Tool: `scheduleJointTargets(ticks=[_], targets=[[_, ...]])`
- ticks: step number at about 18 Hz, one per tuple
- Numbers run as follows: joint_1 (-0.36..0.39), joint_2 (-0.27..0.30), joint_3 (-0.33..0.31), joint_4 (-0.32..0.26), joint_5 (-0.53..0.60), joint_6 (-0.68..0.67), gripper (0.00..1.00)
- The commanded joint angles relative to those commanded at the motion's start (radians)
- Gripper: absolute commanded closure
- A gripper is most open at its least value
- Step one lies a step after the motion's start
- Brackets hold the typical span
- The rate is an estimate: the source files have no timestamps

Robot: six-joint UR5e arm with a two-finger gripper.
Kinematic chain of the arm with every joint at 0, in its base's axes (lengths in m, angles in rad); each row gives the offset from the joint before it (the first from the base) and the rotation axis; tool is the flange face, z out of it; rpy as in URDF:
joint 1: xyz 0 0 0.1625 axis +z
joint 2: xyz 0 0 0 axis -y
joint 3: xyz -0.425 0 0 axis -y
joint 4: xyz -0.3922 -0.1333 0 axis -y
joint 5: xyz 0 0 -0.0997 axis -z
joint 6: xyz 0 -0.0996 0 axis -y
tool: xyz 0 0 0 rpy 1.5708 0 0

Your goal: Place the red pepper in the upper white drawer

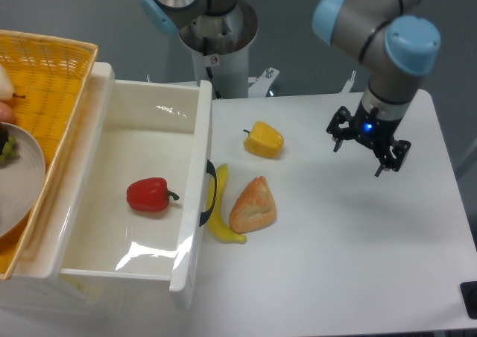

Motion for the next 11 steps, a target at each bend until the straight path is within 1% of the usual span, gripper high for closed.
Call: scheduleJointTargets(ticks=[1,3,4,5,7,8,11], targets=[[0.006,-0.012,0.001,0.011,0.002,0.020,0.00],[0.017,-0.037,0.009,0.089,0.014,0.061,0.00],[0.026,-0.049,0.015,0.107,0.050,0.077,0.00],[0.026,-0.055,0.018,0.117,0.087,0.089,0.00],[0.029,-0.061,0.047,0.118,0.097,0.106,0.00],[0.028,-0.074,0.061,0.120,0.101,0.108,0.00],[0.017,-0.081,0.077,0.121,0.101,0.112,0.00]])
